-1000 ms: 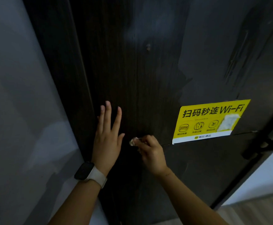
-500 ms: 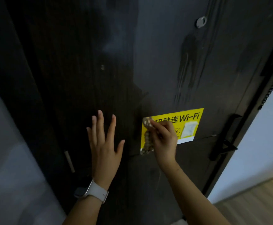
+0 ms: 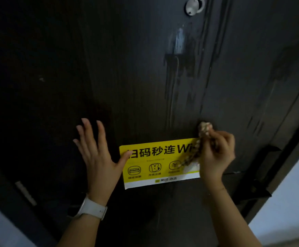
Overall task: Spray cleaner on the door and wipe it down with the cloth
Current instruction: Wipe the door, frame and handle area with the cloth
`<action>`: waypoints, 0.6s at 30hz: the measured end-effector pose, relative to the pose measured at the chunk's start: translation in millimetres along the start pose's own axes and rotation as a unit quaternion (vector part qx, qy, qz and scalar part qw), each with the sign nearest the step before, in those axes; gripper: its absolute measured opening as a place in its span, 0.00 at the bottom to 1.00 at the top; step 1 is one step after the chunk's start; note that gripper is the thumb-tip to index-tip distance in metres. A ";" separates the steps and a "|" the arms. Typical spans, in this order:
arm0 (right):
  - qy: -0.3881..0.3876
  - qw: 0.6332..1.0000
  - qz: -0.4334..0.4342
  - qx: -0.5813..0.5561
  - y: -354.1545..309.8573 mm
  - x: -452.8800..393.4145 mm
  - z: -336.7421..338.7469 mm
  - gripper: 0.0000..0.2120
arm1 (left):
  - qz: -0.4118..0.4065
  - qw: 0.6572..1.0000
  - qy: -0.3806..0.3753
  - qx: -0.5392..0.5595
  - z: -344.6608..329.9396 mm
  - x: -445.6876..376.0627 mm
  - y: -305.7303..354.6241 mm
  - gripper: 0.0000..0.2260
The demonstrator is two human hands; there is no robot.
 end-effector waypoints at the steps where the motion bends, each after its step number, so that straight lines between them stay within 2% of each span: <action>1: 0.015 1.000 -0.026 -0.001 10.0 -4.1 4.8 0.05 | 0.003 1.000 -0.002 -0.005 -0.6 -0.4 -1.3 0.48; 4: 0.042 0.996 -0.077 -0.009 13.5 1.2 4.4 0.04 | 0.004 1.000 -0.004 -0.022 -1.1 -1.1 -2.9 0.49; 6: 0.024 0.998 -0.055 -0.027 -10.5 16.7 -11.0 0.04 | -0.001 1.000 -0.002 -0.029 -1.0 -0.7 -1.6 0.49; 8: -0.040 0.998 0.025 -0.051 -52.7 40.0 -37.2 0.08 | -0.011 0.999 0.005 -0.035 0.0 -0.3 0.3 0.49; 11: -0.157 0.970 0.172 -0.064 -108.9 74.5 -68.6 0.15 | -0.019 0.998 0.014 -0.053 2.4 0.6 1.5 0.49; 14: -0.185 0.951 0.248 -0.034 -113.8 64.5 -63.7 0.20 | -0.018 0.998 0.013 -0.056 2.7 0.7 1.7 0.48; 16: -0.127 0.975 0.181 -0.008 -84.1 28.2 -40.6 0.19 | -0.014 0.998 0.006 -0.053 1.4 0.3 0.8 0.48; 18: -0.019 0.998 0.055 0.021 -44.2 -12.6 -9.6 0.12 | -0.010 0.999 0.001 -0.051 0.8 0.3 -0.3 0.47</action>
Point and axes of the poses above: each hand's wrist, its own x-axis away from the middle knuckle, its own z-axis out of the back of the hand, y = z × x, the point moved 10 cm from there along -x, towards the middle knuckle, and after that the axes turned 13 degrees about x, right-handed, at the moved point
